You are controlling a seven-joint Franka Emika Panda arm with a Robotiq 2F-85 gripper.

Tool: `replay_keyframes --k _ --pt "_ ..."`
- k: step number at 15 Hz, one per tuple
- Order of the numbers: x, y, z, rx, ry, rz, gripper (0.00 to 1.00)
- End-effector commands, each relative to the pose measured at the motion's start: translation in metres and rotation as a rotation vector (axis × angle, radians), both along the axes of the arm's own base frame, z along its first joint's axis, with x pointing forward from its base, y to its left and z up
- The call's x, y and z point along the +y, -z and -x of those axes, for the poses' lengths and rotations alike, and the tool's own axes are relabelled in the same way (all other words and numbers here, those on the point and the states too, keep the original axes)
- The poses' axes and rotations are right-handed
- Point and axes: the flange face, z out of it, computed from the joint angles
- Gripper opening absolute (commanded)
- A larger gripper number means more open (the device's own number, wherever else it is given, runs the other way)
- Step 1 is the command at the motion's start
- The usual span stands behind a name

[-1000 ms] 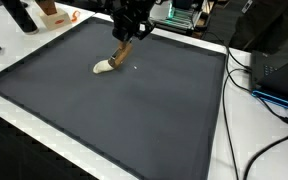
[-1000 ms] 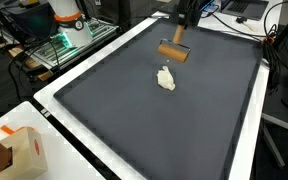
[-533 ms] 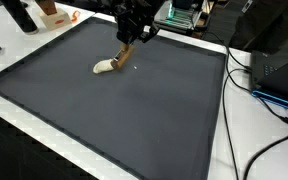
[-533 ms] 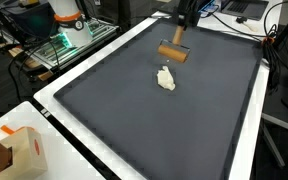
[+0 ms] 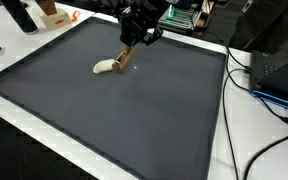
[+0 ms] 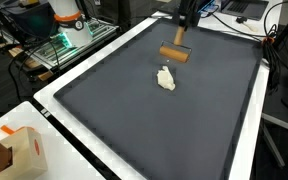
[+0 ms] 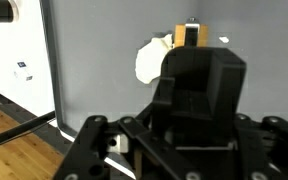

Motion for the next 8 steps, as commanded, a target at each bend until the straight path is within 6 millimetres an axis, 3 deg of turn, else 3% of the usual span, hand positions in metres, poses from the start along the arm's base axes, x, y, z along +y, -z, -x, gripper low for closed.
replay_keyframes --k 1,8 --pt "0.0032 0.0026 0.0062 -0.032 -0.043 0.006 0.23" --pt "0.0044 0.006 0.0053 -0.043 -0.088 -0.023 0.23"
